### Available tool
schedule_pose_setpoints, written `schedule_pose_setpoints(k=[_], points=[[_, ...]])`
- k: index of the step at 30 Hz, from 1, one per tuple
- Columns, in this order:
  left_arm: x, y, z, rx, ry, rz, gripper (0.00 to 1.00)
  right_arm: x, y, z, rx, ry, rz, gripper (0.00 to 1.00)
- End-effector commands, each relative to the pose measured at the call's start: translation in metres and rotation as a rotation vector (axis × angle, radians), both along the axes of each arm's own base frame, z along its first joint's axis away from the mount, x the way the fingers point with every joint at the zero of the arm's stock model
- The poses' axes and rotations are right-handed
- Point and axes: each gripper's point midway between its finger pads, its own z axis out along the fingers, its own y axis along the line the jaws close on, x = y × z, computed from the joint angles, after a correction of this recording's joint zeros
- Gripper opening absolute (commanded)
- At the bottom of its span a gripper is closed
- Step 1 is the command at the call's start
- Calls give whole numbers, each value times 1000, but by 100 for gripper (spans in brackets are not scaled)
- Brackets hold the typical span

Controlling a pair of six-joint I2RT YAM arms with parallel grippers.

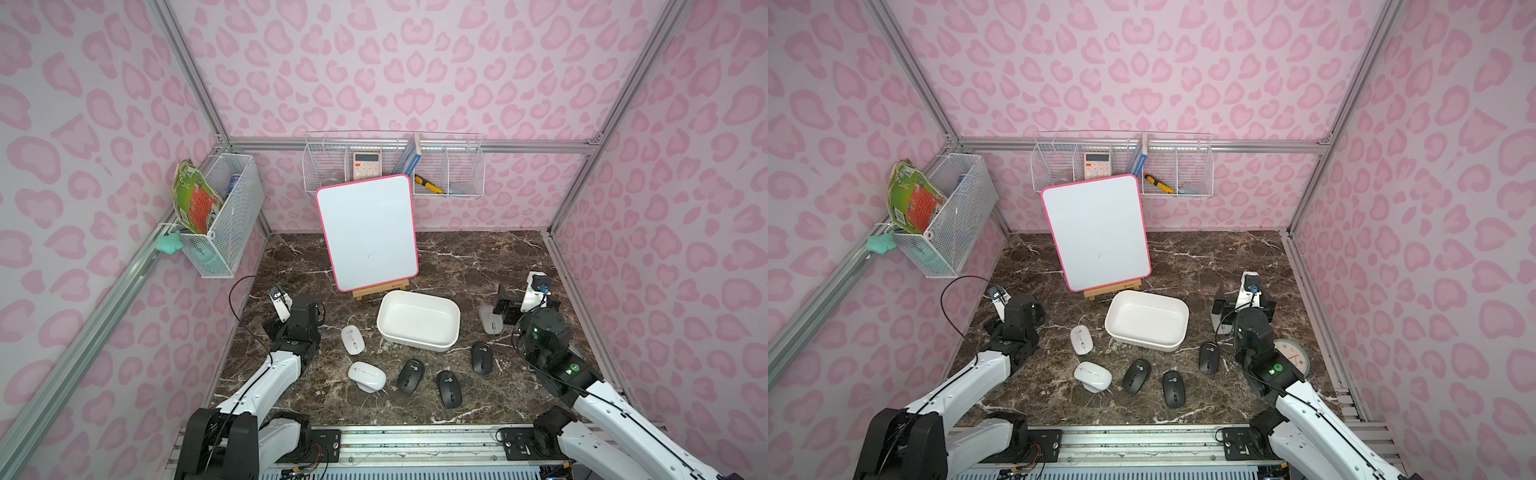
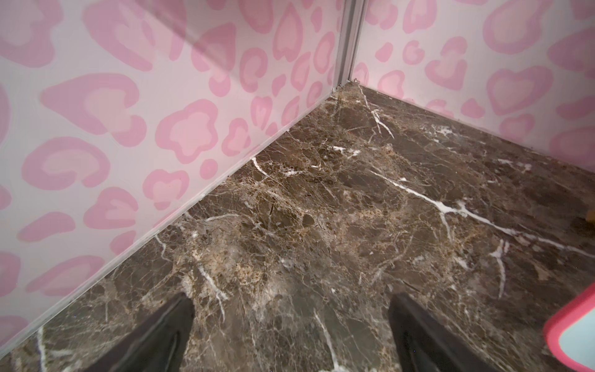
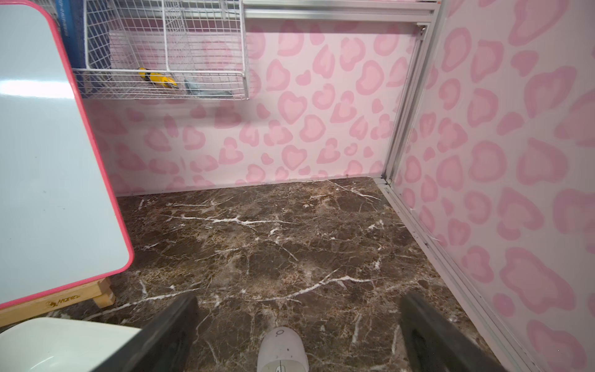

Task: Take out the mouse from the storage box
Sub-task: Reset both arms

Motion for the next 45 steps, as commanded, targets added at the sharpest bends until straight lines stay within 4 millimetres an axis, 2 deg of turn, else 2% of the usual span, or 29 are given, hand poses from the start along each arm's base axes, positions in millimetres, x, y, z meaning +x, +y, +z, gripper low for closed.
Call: schedule_pose_setpoints(k=[1,4,7,11,13,15,18,21,24,26,27,29,30,31,32,35,39,45], points=[[11,-4,-5,48,-17,-66,99,7,2,1,-6,-27,14,100],[21,-13,-10,68,-53,-169,99,16,-6,-15,-39,-4,-28,100],[30,-7,-10,51,-88,-202,99,24,-15,-31,-47,5,-65,100],[45,-9,-16,7,-121,-293,99,34,-26,-51,-96,4,-119,100],[52,-12,-34,-13,-130,-344,99,40,-38,-64,-115,11,-157,100],[66,-22,-39,38,-162,-439,100,46,-50,-75,-101,15,-178,100],[69,-17,-46,-43,-57,-396,99,53,-69,-90,-102,12,-207,100],[73,-10,-49,-60,-44,-384,100,62,-80,-104,-108,8,-202,100],[72,-9,-49,-76,-33,-376,99,67,-84,-109,-110,-34,-171,100],[72,-9,-49,-76,-34,-376,100,69,-76,-109,-133,-49,-108,100],[72,-9,-49,-76,-35,-376,100,70,-75,-117,-129,-29,-80,100],[71,-9,-49,-76,-34,-377,100,64,-72,-123,-123,-68,-41,100],[71,-9,-49,-74,-33,-377,100,64,-74,-119,-124,-106,-45,100],[71,-9,-50,-75,-31,-377,100,67,-72,-120,-118,-89,-37,100],[72,-9,-48,-74,-35,-377,99,70,-73,-129,-115,-32,-30,100],[72,-9,-49,-76,-33,-376,100,67,-75,-119,-117,-96,-42,100],[72,-9,-49,-76,-30,-375,99,68,-76,-124,-117,-54,-64,100],[73,-10,-50,-83,-21,-377,100,65,-77,-121,-117,-88,-70,100]])
